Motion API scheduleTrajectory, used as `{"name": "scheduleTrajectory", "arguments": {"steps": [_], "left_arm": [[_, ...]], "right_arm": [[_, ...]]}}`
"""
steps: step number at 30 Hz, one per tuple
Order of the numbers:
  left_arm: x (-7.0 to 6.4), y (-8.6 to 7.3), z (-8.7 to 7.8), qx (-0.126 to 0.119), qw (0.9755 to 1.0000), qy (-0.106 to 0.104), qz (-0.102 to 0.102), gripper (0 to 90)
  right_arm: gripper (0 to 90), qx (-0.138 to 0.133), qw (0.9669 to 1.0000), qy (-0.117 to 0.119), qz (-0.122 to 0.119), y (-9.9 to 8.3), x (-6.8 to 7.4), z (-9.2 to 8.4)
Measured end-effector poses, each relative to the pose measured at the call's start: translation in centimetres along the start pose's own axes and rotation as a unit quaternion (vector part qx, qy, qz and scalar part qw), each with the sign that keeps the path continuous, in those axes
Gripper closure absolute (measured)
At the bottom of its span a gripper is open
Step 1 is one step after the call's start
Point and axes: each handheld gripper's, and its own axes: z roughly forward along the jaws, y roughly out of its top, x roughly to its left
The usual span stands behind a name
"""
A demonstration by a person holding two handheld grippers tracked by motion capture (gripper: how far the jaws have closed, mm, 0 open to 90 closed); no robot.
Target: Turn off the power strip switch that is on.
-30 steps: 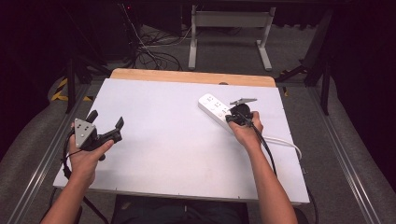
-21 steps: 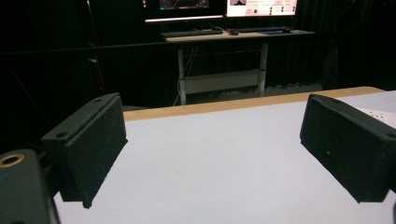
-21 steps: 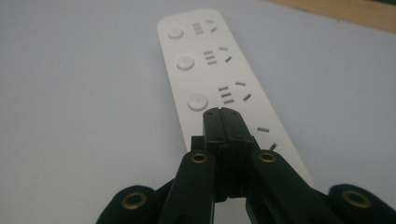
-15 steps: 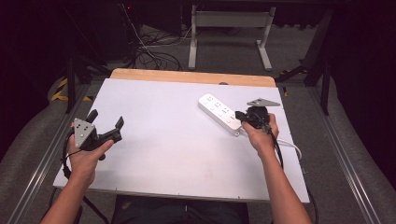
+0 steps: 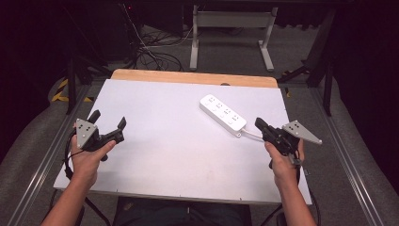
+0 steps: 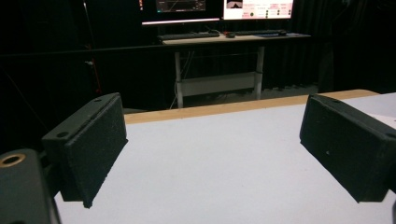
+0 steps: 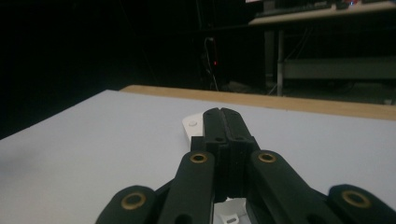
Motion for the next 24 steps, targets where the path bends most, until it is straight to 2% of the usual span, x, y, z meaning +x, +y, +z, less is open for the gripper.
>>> {"name": "scheduleTrajectory", "arguments": {"steps": [3,4,6,7,8,10,13,14,15,17,24], "left_arm": [[-0.01,-0.03,-0.04,0.0,1.0,0.0,-0.001,7.7],[0.01,-0.03,-0.07,0.0,1.0,0.001,-0.001,7.7],[0.07,-0.05,-0.14,-0.001,1.0,0.001,-0.002,7.7],[0.08,-0.04,-0.18,0.0,1.0,0.001,-0.002,7.7],[0.09,-0.04,-0.21,0.0,1.0,0.002,-0.002,7.7],[0.09,-0.03,-0.25,0.0,1.0,0.002,-0.002,7.8],[0.15,-0.05,-0.28,0.0,1.0,0.004,-0.002,7.7],[0.16,-0.07,-0.28,0.0,1.0,0.004,-0.002,7.7],[0.17,-0.09,-0.29,0.001,1.0,0.003,-0.002,7.7],[0.2,-0.1,-0.32,0.001,1.0,0.005,-0.002,7.7],[0.26,-0.13,-0.5,-0.001,1.0,0.008,-0.004,7.7]], "right_arm": [[86.0,-0.015,0.9999,-0.003,-0.004,-0.42,0.24,-0.66],[82.3,-0.021,0.9997,-0.003,-0.009,-0.49,0.3,-0.83],[64.0,-0.036,0.9993,-0.012,-0.007,-0.52,0.43,-1.0],[53.9,-0.04,0.999,-0.021,0.003,-0.42,0.46,-0.92],[47.8,-0.04,0.9986,-0.034,0.006,-0.3,0.48,-0.75],[41.5,-0.048,0.9976,-0.05,0.003,-0.24,0.54,-0.56],[36.0,-0.052,0.9973,-0.051,-0.012,-0.27,0.57,-0.47],[31.8,-0.054,0.9969,-0.055,-0.015,-0.29,0.6,-0.45],[20.4,-0.064,0.9958,-0.063,-0.018,-0.3,0.53,-0.29],[14.0,-0.064,0.9953,-0.07,-0.02,-0.35,0.47,-0.21],[7.6,-0.061,0.9958,-0.066,-0.02,-0.45,0.36,-0.09]]}}
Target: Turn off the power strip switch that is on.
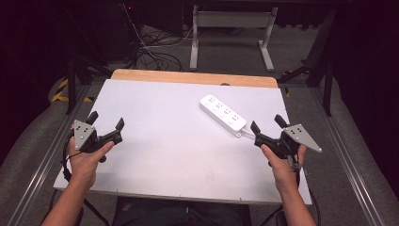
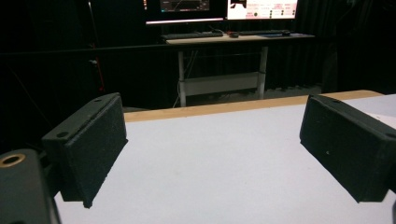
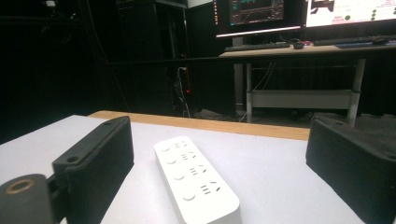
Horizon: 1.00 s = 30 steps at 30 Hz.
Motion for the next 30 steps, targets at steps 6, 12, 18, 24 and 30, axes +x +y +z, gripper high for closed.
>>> {"name": "scheduleTrajectory", "arguments": {"steps": [6,12,18,24,30], "left_arm": [[-0.04,-0.01,0.08,0.002,1.0,0.0,0.002,7.7],[0.05,-0.02,-0.02,0.001,1.0,0.003,0.0,7.7],[-0.04,-0.03,0.02,0.001,1.0,0.001,0.002,7.7],[-0.14,-0.02,0.03,0.001,1.0,0.0,0.001,7.8],[-0.08,-0.03,0.05,0.001,1.0,0.0,0.002,7.7]], "right_arm": [[4.0,0.01,0.9996,0.007,-0.024,-0.17,0.55,0.29],[4.1,0.009,0.9997,0.009,-0.023,-0.16,0.53,0.26],[3.1,0.009,0.9995,-0.002,-0.032,-0.23,0.54,0.28],[3.0,0.007,0.9996,-0.006,-0.026,-0.26,0.27,0.25],[3.8,0.012,0.9994,-0.001,-0.032,-0.35,0.5,0.39]]}}
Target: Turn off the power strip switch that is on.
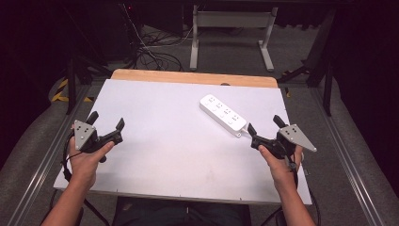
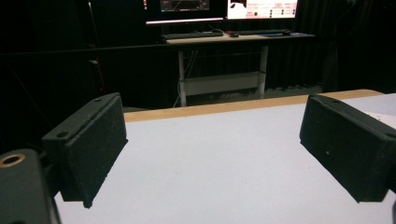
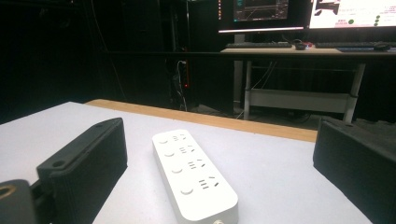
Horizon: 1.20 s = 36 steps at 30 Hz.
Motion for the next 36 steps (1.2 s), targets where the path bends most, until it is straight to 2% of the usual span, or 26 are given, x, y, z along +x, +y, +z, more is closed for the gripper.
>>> {"name": "scheduleTrajectory", "arguments": {"steps": [8,36], "left_arm": [[0.05,0.02,-0.02,-0.001,1.0,0.001,-0.001,7.7],[-0.06,0.0,0.09,0.0,1.0,-0.001,0.001,7.7]], "right_arm": [[4.7,-0.006,1.0,0.001,-0.001,0.03,0.03,-0.09],[4.8,-0.002,1.0,0.003,0.0,-0.03,0.06,-0.08]]}}
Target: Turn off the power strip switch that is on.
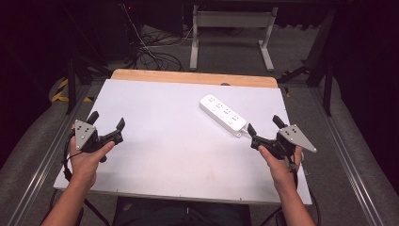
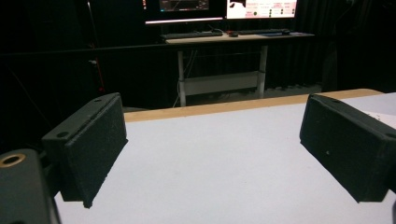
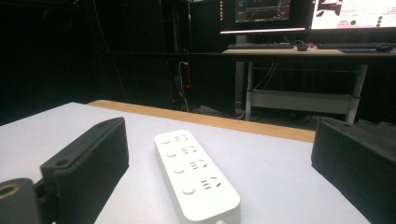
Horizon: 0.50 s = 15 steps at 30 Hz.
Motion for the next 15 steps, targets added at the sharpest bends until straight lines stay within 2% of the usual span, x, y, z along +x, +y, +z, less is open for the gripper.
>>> {"name": "scheduleTrajectory", "arguments": {"steps": [15], "left_arm": [[-0.09,-0.02,0.11,0.001,1.0,-0.003,0.001,7.7]], "right_arm": [[5.5,0.0,1.0,0.003,-0.002,-0.01,0.08,-0.04]]}}
